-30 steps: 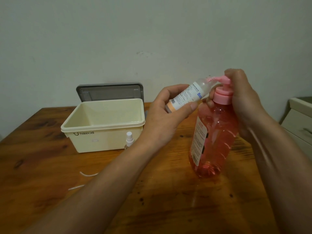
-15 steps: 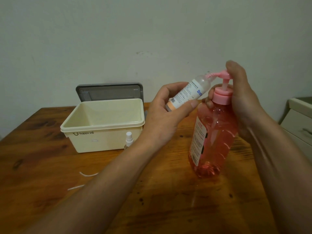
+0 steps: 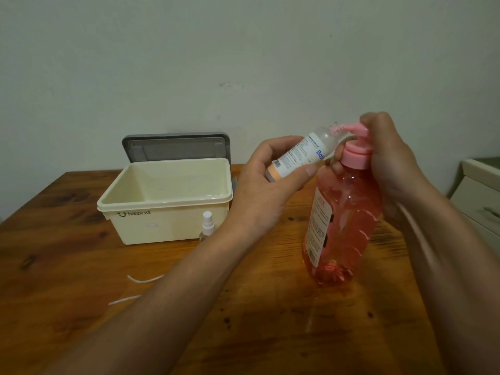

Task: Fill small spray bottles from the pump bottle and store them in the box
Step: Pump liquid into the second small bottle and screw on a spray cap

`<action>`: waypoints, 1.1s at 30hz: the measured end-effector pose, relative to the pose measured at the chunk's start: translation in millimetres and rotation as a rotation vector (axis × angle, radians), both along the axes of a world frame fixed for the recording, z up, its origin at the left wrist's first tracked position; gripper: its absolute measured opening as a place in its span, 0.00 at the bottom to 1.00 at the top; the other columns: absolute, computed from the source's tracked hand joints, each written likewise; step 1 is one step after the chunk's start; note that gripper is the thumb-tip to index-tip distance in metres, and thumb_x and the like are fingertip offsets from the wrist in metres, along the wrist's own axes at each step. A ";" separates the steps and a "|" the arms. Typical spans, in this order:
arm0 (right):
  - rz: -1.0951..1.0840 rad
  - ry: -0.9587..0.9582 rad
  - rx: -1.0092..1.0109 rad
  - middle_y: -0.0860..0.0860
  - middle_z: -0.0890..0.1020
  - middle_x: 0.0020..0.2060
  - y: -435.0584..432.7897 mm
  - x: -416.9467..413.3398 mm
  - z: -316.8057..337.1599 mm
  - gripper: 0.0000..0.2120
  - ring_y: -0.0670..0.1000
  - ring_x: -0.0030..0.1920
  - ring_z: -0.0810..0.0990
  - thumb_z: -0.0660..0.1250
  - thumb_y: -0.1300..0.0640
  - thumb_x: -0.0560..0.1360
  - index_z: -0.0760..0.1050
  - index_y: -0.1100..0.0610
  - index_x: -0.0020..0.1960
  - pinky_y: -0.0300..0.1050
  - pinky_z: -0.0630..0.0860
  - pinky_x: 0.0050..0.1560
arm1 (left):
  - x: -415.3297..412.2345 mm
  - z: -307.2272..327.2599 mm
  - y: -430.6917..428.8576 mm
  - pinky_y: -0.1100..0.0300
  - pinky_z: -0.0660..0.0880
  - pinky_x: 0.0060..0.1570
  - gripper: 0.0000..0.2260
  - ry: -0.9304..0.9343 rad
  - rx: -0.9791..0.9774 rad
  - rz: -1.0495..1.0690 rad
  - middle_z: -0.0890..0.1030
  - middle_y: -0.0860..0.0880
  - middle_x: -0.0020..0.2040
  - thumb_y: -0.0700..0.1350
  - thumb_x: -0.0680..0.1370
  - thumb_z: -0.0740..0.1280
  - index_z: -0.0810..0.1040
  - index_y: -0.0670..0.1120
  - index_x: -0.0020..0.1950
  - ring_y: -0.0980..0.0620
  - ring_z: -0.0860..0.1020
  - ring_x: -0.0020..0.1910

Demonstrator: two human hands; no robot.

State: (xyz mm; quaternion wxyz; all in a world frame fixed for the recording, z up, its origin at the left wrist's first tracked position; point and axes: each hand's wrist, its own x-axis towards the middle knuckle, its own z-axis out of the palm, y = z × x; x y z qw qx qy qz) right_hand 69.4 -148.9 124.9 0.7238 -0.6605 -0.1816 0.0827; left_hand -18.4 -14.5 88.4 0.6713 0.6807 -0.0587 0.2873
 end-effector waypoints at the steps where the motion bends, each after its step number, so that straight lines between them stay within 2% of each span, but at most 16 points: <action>1: -0.006 -0.012 0.002 0.56 0.76 0.26 1.1 0.1 -0.1 0.25 0.54 0.29 0.72 0.56 0.43 0.77 0.76 0.56 0.27 0.47 0.70 0.36 | -0.2 -0.6 0.5 0.67 0.77 0.42 0.17 0.005 0.001 0.003 0.79 0.49 0.56 0.39 0.75 0.72 0.76 0.48 0.62 0.53 0.80 0.53; 4: 0.001 -0.010 0.012 0.56 0.76 0.26 0.6 0.0 -0.3 0.24 0.54 0.29 0.72 0.56 0.44 0.77 0.76 0.56 0.28 0.48 0.70 0.37 | -0.2 -1.8 0.1 0.67 0.77 0.42 0.17 0.004 0.003 0.006 0.78 0.50 0.56 0.39 0.75 0.72 0.76 0.48 0.62 0.56 0.79 0.51; 7: 0.015 0.021 -0.002 0.54 0.76 0.26 -1.3 -2.8 1.1 0.25 0.52 0.25 0.73 0.57 0.35 0.76 0.75 0.57 0.41 0.42 0.72 0.30 | -0.5 1.1 -1.7 0.67 0.77 0.42 0.16 -0.011 0.004 -0.005 0.78 0.51 0.56 0.40 0.75 0.72 0.75 0.50 0.61 0.52 0.80 0.52; 8: 0.015 0.027 -0.001 0.54 0.76 0.26 -1.6 -3.0 1.3 0.26 0.52 0.24 0.74 0.57 0.34 0.76 0.75 0.58 0.42 0.41 0.73 0.29 | -0.5 2.0 -2.1 0.68 0.77 0.42 0.16 -0.015 0.002 -0.009 0.78 0.52 0.55 0.40 0.75 0.72 0.75 0.50 0.61 0.52 0.80 0.52; 12: -0.011 -0.015 -0.001 0.55 0.76 0.25 0.4 -1.9 1.5 0.25 0.54 0.25 0.73 0.56 0.43 0.77 0.76 0.58 0.31 0.44 0.71 0.33 | -0.3 1.4 -0.8 0.68 0.77 0.42 0.17 -0.005 -0.001 -0.002 0.78 0.50 0.56 0.38 0.75 0.72 0.75 0.48 0.62 0.51 0.80 0.53; 14: -0.015 -0.025 0.008 0.56 0.76 0.25 0.7 -0.9 0.4 0.25 0.54 0.27 0.73 0.56 0.46 0.77 0.76 0.57 0.28 0.45 0.71 0.34 | 0.2 -0.2 0.1 0.68 0.77 0.43 0.17 0.001 0.002 0.002 0.79 0.50 0.57 0.38 0.75 0.72 0.76 0.47 0.62 0.50 0.80 0.54; 20: 0.015 0.011 -0.011 0.54 0.76 0.26 -2.6 -2.8 1.0 0.29 0.51 0.24 0.74 0.57 0.34 0.76 0.75 0.58 0.34 0.40 0.73 0.29 | -0.2 1.0 -1.4 0.68 0.77 0.41 0.17 -0.012 0.000 -0.005 0.78 0.50 0.56 0.39 0.75 0.72 0.75 0.48 0.62 0.51 0.80 0.52; 25: -0.018 -0.033 0.013 0.56 0.76 0.25 0.8 -0.6 -0.7 0.24 0.54 0.27 0.73 0.56 0.45 0.77 0.76 0.58 0.30 0.43 0.71 0.32 | -0.2 -2.3 0.4 0.68 0.77 0.42 0.18 0.013 0.011 0.019 0.79 0.49 0.57 0.39 0.74 0.72 0.76 0.47 0.63 0.56 0.79 0.51; 28: -0.007 -0.020 0.026 0.56 0.76 0.25 0.3 -0.9 -0.9 0.24 0.53 0.26 0.72 0.56 0.44 0.77 0.75 0.58 0.31 0.43 0.70 0.31 | -0.4 -2.1 -0.1 0.67 0.77 0.42 0.18 0.012 0.015 0.020 0.79 0.50 0.56 0.39 0.74 0.72 0.76 0.47 0.63 0.58 0.79 0.50; 31: 0.014 0.013 0.000 0.55 0.76 0.26 -2.0 -3.3 0.8 0.27 0.52 0.25 0.74 0.58 0.35 0.76 0.75 0.58 0.35 0.40 0.73 0.30 | -0.8 -0.2 -1.5 0.67 0.77 0.42 0.17 -0.003 0.004 0.003 0.78 0.50 0.57 0.39 0.75 0.72 0.75 0.48 0.62 0.53 0.80 0.52; 33: 0.012 0.016 -0.005 0.55 0.76 0.26 -2.9 -3.0 1.1 0.28 0.52 0.24 0.74 0.58 0.34 0.76 0.75 0.58 0.35 0.40 0.73 0.30 | -0.4 0.0 -2.0 0.67 0.77 0.42 0.17 -0.008 -0.007 -0.002 0.78 0.49 0.57 0.39 0.75 0.72 0.75 0.48 0.61 0.50 0.80 0.53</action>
